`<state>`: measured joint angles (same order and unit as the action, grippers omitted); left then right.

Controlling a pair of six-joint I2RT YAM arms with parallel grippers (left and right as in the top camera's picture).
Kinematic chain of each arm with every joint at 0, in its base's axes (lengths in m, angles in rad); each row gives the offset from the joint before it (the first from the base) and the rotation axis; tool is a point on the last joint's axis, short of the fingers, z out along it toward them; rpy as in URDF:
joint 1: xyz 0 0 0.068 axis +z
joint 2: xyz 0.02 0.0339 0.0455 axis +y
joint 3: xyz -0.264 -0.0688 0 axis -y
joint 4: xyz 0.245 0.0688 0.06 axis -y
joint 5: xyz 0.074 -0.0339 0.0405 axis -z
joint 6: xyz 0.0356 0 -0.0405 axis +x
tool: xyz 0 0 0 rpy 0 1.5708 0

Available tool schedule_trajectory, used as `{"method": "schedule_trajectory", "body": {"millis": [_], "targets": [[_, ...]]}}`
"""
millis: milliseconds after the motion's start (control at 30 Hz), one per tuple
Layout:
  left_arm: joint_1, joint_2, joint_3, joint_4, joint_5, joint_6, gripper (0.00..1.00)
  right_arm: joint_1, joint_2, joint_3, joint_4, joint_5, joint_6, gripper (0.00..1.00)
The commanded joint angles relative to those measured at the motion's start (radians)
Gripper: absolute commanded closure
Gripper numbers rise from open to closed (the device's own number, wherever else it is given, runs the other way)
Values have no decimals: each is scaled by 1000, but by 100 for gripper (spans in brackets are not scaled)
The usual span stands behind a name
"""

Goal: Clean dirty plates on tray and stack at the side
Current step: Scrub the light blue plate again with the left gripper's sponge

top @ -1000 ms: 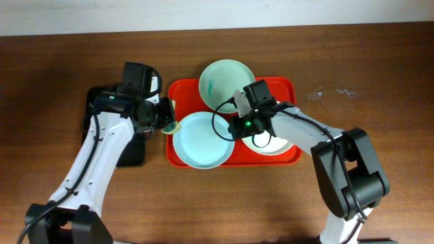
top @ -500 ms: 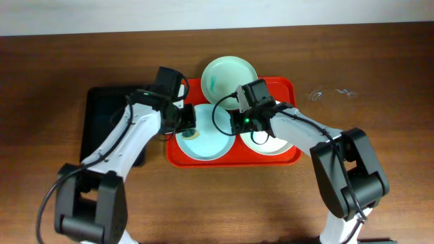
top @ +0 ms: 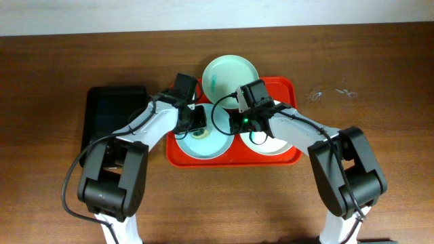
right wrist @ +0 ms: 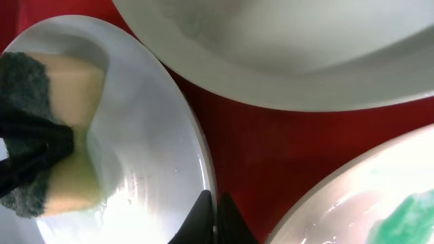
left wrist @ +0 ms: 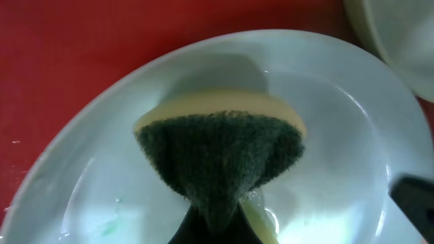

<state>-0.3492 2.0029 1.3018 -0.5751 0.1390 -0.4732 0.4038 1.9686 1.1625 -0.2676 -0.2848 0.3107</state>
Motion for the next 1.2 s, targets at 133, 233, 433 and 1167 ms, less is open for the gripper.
{"method": "schedule_trajectory", "body": {"millis": [133, 233, 433, 1167], "targets": [[15, 40, -1, -116, -554, -4, 100, 2, 25, -7, -13, 28, 2, 96], [23, 32, 31, -154, -581, -4, 100, 2, 25, -7, -16, 28, 2, 96], [23, -31, 129, -200, -303, -5, 100, 2, 25, -7, -19, 28, 2, 96], [5, -86, 47, -269, -476, -18, 100, 3, 24, -7, -17, 27, -32, 96]]}}
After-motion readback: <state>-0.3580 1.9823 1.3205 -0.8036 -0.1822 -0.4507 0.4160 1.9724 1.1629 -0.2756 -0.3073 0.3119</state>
